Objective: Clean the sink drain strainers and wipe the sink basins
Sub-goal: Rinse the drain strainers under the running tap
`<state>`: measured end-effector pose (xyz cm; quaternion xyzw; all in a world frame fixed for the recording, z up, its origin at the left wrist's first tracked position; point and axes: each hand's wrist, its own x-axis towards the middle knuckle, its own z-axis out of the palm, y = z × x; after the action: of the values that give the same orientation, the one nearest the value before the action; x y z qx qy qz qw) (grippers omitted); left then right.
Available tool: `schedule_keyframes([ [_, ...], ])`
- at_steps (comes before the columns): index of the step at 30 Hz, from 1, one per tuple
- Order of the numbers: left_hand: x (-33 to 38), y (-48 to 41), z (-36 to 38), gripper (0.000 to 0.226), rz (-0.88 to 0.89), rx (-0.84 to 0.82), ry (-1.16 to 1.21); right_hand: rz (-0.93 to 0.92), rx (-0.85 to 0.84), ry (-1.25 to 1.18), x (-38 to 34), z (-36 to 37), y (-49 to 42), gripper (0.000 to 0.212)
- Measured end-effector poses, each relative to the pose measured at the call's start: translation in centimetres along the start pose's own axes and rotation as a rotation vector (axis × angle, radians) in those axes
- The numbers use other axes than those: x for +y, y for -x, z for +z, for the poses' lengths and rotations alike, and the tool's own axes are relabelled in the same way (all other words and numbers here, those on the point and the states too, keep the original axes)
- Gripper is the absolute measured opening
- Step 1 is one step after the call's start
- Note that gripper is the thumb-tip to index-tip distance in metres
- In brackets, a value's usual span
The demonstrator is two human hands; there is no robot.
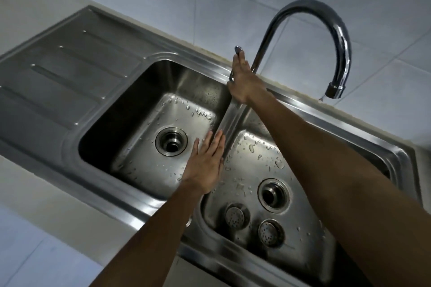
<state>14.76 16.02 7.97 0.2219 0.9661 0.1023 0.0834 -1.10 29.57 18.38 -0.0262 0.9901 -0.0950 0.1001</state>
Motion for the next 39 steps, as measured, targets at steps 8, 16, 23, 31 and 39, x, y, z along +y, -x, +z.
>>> schedule_keyframes([
  [8,0.1,-0.1,0.1,0.07,-0.021,-0.02,0.014,-0.056,0.04,-0.201,1.0,-0.3,0.4,0.073],
  [16,0.3,-0.2,0.1,0.063,-0.042,-0.009,0.043,0.037,0.239,-0.466,4.7,13.8,14.1,0.012],
  [23,0.2,-0.3,0.3,0.06,-0.048,0.031,0.092,0.09,-0.63,-0.069,7.4,23.0,19.6,0.052],
  [31,0.4,-0.2,-0.7,0.058,-0.049,0.033,0.093,0.466,-0.021,-0.37,8.4,14.3,15.4,0.029],
  [39,4.8,-2.1,-5.0,0.054,-0.168,-0.054,0.522,0.651,0.268,-1.154,10.2,0.6,14.8,0.016],
])
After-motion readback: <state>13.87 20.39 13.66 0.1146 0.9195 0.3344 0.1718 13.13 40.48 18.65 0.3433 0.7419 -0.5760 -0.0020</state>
